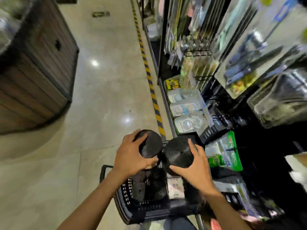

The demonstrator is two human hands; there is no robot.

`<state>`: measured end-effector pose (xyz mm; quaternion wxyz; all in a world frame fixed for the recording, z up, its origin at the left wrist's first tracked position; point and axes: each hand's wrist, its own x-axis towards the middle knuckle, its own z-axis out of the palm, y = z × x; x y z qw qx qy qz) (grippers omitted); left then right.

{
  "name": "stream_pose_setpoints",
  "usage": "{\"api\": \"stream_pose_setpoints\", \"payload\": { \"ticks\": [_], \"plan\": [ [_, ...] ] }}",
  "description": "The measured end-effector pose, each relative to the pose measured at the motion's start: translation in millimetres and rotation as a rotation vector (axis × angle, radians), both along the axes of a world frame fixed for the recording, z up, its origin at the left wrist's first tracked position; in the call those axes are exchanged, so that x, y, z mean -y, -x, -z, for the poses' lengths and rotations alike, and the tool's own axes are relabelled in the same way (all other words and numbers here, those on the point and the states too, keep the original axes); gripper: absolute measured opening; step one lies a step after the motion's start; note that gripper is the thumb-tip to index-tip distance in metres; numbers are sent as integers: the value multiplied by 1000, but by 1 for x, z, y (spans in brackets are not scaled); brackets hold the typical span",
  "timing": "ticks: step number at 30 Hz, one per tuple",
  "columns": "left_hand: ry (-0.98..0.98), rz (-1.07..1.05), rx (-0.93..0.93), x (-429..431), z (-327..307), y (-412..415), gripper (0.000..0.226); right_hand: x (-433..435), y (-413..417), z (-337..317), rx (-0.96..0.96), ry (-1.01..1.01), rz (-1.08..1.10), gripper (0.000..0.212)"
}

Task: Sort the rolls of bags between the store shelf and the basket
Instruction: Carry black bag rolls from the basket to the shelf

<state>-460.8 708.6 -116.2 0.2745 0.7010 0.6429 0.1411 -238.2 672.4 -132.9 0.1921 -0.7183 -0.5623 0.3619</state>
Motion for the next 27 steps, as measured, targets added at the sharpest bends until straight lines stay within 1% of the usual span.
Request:
{"api": "stream_pose_setpoints", "payload": {
  "ticks": [4, 6, 11, 14, 18, 19, 22, 23, 27],
  "plan": [
    [-94, 175, 51, 9, -55, 7, 100, 44, 9, -65, 21, -88, 154, 111],
    [-133, 298, 45, 18, -76, 8, 100, 73, 13, -86, -11, -144, 259, 115],
    [-221, 609, 51, 43, -114, -14, 100, 152, 15, -116, -55, -265, 511, 133],
    [-267, 776, 60, 62, -129, -42, 100, 200, 5, -130, -32, -318, 651, 132],
    [-262, 968, 61, 95, -145, -88, 94, 259, -14, -143, 14, -353, 793, 135],
    [-278, 1007, 62, 104, -147, -101, 93, 272, -19, -146, 30, -355, 817, 133],
    [-309, 1102, 75, 133, -150, -135, 92, 310, -37, -148, 71, -350, 908, 113],
    [-306, 1131, 79, 143, -150, -146, 93, 323, -43, -147, 82, -355, 938, 109],
    [-310, 1254, 70, 182, -147, -194, 92, 370, -71, -142, 131, -319, 1023, 108]
  ]
}}
